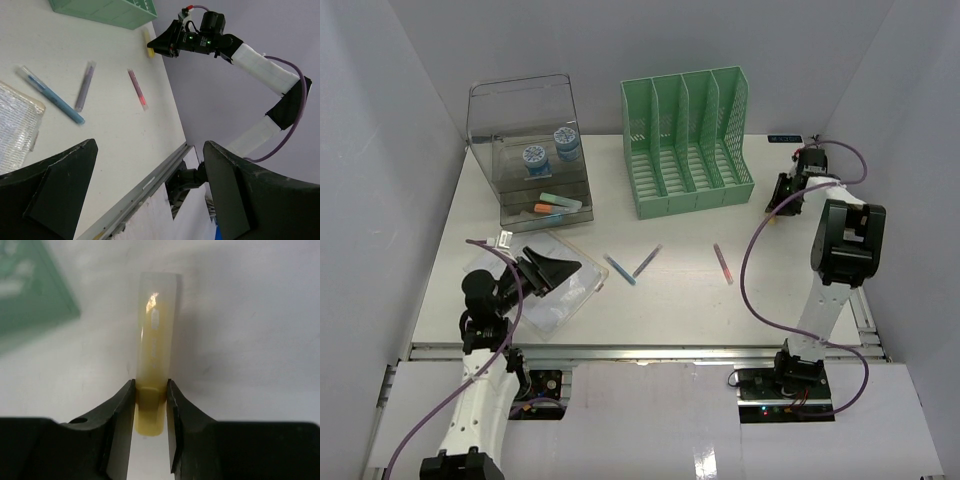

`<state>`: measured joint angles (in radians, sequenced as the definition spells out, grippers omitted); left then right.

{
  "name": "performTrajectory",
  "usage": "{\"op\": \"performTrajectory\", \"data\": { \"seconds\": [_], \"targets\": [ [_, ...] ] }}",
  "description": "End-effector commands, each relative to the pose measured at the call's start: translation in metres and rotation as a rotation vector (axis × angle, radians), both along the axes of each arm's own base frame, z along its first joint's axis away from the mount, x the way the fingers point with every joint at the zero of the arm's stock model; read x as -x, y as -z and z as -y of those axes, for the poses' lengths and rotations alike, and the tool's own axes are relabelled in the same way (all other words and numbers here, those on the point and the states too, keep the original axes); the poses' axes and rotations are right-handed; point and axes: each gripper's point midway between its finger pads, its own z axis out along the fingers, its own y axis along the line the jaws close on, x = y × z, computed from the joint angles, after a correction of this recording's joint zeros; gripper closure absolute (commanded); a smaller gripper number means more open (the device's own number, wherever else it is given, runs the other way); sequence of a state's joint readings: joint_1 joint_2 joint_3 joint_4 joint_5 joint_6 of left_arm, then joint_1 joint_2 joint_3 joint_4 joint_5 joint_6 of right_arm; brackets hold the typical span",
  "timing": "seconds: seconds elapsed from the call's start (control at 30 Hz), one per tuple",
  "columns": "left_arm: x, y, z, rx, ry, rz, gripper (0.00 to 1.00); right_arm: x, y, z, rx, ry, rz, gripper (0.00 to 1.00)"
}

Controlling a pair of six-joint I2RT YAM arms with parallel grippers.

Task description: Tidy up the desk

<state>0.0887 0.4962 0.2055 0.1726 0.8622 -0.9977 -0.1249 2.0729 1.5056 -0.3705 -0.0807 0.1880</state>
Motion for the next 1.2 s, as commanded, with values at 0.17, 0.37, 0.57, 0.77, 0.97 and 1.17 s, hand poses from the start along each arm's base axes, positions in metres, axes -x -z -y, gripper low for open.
{"op": "performTrajectory", "data": {
  "seconds": [0.17,0.37,0.57,0.77,0.97,1.17],
  "targets": [
    [0.003,-0.011,0.068,0.063,0.101,0.07,0.02,0.125,-0.104,-0.095,-0.143,-0.751,0.412,0.92],
    [-0.011,-0.018,0.138,0.05,0.187,0.086,0.05,0.217,-0.109,-0.14,-0.287,-1.057,0.503,0.92],
    [-0.036,-0.027,0.206,0.083,0.223,0.1,0.12,0.246,-0.118,-0.151,-0.302,-1.126,0.502,0.92],
    [-0.05,-0.02,0.27,0.094,0.278,0.083,0.19,0.258,-0.123,-0.159,-0.322,-1.129,0.513,0.92],
    [-0.053,-0.015,0.309,0.076,0.316,0.086,0.22,0.26,-0.127,-0.164,-0.349,-1.133,0.522,0.92],
    [-0.055,-0.016,0.324,0.065,0.33,0.097,0.27,0.261,-0.129,-0.167,-0.364,-1.138,0.531,0.92]
  ]
}}
